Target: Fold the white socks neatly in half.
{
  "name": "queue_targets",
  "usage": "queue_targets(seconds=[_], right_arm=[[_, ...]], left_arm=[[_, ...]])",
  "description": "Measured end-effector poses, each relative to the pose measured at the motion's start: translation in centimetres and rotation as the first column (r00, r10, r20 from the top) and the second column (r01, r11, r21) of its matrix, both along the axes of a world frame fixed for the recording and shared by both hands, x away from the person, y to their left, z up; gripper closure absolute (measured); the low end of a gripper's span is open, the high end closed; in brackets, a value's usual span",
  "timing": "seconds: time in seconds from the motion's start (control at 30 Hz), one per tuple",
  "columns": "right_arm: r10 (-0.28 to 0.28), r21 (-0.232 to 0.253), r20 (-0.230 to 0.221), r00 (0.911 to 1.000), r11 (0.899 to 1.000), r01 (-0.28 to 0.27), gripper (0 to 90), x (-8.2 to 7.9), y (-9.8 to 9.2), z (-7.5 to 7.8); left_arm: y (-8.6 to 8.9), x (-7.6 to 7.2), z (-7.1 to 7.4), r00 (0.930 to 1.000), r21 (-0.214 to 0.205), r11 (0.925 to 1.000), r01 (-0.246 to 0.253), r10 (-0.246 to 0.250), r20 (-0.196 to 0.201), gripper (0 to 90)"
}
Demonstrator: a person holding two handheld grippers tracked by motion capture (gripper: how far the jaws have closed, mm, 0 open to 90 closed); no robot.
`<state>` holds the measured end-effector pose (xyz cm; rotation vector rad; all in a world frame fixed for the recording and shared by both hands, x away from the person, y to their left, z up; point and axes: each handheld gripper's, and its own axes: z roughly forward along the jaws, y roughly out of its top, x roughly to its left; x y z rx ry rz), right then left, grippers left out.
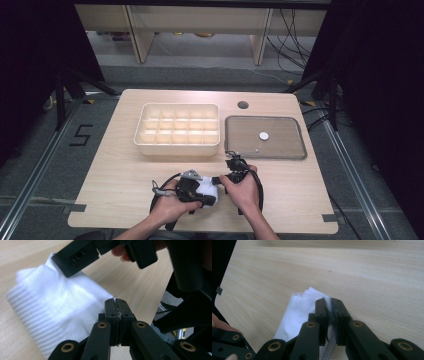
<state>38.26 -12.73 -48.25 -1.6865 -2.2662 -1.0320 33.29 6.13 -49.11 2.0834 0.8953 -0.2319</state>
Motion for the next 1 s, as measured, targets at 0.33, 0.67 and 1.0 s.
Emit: queue_targets(seconds=[0.33,0.67,1.0], right_arm=[[0.017,-0.055,0.038,0.9991,0.998,-0.014,78.7,-0.3,0.2,0.2],[0.177,-0.088,0.139,0.9743,0.982,-0.166,89.8,-1.8,2.1,2.6],[0.182,-0.11,0.052,0.982,0.978,-0.175,90.0,-1.5,2.6,0.9]], left_arm=[[-0.3,-0.3,-0.6,0.9997,0.01,0.9996,-0.025,0.025,0.006,89.0],[-0.1,-0.2,-0.6,0.9999,0.01,0.9999,-0.01,0.01,0.001,88.9],[0.1,-0.2,-0.6,0.9999,0.014,0.9998,-0.014,0.014,0.002,88.9]])
